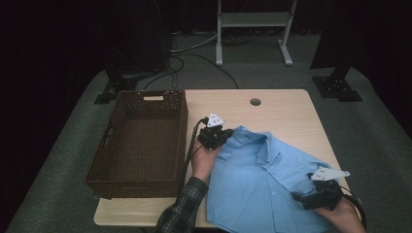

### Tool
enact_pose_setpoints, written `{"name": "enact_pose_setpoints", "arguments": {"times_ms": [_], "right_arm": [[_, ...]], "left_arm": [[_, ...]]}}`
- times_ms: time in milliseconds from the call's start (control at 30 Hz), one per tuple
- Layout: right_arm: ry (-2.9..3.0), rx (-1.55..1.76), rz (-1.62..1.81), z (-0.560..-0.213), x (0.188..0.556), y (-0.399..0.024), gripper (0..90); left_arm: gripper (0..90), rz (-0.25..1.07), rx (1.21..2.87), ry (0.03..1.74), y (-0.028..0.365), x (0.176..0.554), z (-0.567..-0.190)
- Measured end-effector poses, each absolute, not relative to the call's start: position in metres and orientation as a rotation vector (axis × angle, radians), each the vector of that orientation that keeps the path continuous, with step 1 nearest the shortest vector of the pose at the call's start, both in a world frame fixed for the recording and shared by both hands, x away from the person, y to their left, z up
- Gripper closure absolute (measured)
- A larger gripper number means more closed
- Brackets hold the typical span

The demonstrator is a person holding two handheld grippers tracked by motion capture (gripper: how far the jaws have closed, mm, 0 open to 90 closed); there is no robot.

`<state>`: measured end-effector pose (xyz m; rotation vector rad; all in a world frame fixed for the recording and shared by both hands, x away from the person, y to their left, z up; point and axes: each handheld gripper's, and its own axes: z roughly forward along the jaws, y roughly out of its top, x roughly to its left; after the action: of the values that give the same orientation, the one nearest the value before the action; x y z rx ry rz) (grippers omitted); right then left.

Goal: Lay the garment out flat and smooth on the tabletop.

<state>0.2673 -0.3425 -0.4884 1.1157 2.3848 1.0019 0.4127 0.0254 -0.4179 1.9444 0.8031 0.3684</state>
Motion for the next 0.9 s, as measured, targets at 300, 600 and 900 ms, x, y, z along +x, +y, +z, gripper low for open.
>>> {"name": "enact_pose_setpoints", "arguments": {"times_ms": [300,600,900], "right_arm": [[2.384,1.114,1.002,-0.488,0.267,-0.343,0.0],[2.384,1.114,1.002,-0.488,0.267,-0.343,0.0],[2.384,1.114,1.002,-0.488,0.267,-0.343,0.0]], "left_arm": [[89.2,0.416,1.948,0.875,0.033,0.421,-0.426],[89.2,0.436,1.948,0.949,0.041,0.43,-0.436],[89.2,0.461,1.979,1.019,0.043,0.439,-0.452]]}}
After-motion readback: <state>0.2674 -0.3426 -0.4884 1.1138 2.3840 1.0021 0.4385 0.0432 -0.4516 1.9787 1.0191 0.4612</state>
